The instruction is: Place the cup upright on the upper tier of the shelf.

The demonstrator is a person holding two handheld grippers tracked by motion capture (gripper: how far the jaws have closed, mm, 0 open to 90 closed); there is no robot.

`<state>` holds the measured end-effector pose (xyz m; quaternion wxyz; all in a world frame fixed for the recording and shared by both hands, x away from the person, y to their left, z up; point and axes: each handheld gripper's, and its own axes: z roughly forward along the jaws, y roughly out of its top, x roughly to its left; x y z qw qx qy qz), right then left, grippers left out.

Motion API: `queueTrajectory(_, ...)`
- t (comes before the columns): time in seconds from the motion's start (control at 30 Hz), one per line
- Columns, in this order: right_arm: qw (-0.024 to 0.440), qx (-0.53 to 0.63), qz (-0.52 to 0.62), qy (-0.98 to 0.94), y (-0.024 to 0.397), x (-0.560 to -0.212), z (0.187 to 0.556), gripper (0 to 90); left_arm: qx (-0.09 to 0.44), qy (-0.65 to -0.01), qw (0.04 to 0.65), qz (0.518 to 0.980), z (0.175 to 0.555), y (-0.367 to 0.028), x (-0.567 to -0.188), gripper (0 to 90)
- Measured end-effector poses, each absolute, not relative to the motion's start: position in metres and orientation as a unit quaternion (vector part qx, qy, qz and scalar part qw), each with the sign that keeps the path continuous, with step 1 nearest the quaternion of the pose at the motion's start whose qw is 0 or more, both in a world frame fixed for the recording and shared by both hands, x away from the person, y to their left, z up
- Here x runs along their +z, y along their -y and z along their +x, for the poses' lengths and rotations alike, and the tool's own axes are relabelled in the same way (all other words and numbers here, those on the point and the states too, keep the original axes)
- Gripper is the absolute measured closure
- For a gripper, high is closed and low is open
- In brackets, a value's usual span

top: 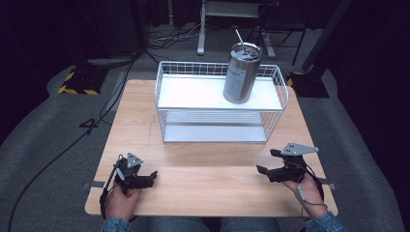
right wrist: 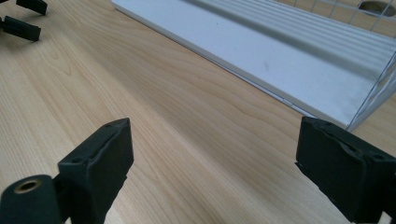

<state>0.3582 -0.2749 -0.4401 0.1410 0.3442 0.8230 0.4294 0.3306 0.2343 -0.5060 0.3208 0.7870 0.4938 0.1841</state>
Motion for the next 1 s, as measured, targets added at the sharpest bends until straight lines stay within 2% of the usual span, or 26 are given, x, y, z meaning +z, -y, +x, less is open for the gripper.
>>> queueTrajectory(1.0,0.143,0.373,0.364,-0.841,0.271,-0.485,0.353,12.3,0.184,-0.495,0.321,0.786,0.331,-0.234,-0.506,10.2)
